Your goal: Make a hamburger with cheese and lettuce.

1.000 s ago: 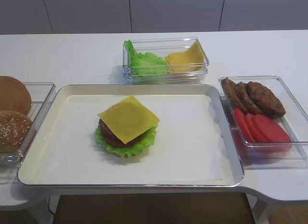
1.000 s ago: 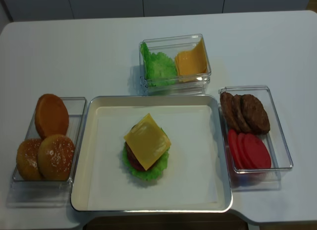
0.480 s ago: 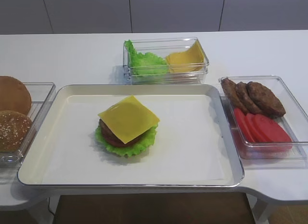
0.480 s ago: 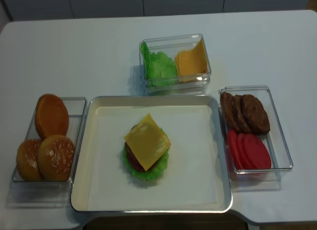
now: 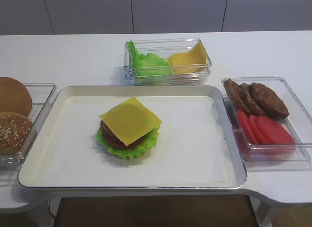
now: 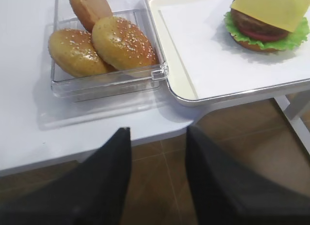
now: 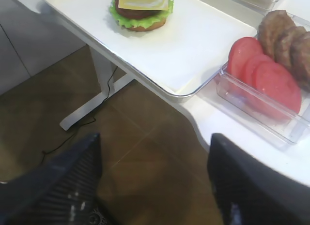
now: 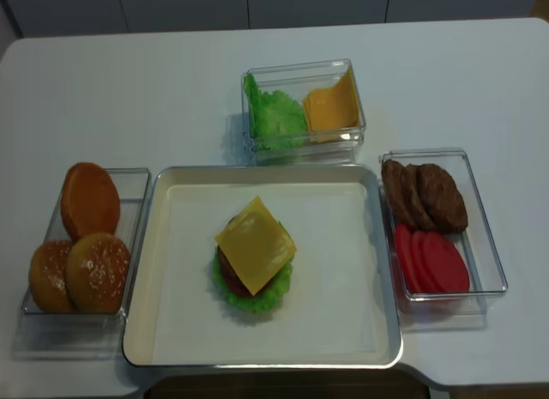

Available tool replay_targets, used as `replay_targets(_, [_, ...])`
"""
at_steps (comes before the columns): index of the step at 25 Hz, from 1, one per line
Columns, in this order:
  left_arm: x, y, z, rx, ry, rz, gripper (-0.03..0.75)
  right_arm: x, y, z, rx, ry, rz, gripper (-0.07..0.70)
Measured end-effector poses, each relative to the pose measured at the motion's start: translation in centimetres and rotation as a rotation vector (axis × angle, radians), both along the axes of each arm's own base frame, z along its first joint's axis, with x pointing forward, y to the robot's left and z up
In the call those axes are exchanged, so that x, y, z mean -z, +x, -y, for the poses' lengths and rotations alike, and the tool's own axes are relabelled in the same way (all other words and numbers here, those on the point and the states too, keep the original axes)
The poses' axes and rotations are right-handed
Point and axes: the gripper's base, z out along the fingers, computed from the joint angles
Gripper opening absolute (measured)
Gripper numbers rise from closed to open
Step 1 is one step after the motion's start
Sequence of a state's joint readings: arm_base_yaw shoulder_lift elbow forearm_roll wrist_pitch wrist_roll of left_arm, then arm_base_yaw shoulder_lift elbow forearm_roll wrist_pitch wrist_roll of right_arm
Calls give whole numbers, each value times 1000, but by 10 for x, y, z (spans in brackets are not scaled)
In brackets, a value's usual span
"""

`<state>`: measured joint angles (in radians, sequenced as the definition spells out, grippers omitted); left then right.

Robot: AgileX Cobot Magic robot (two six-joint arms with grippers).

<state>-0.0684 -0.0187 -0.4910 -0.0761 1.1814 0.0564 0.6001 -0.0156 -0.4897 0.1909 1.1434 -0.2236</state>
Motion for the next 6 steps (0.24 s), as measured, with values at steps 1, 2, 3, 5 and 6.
replay_targets(1, [0,0,0,0,0,0,283,0,0,0,-1,-1,1,514])
replay_targets(2, [0,0,0,0,0,0,283,0,0,0,-1,-1,1,505])
replay_targets(3, [0,0,0,0,0,0,283,0,0,0,-1,-1,1,495])
replay_targets(5, [0,0,0,0,0,0,283,0,0,0,-1,-1,1,480])
replay_targets(6, [0,0,0,0,0,0,283,0,0,0,-1,-1,1,473])
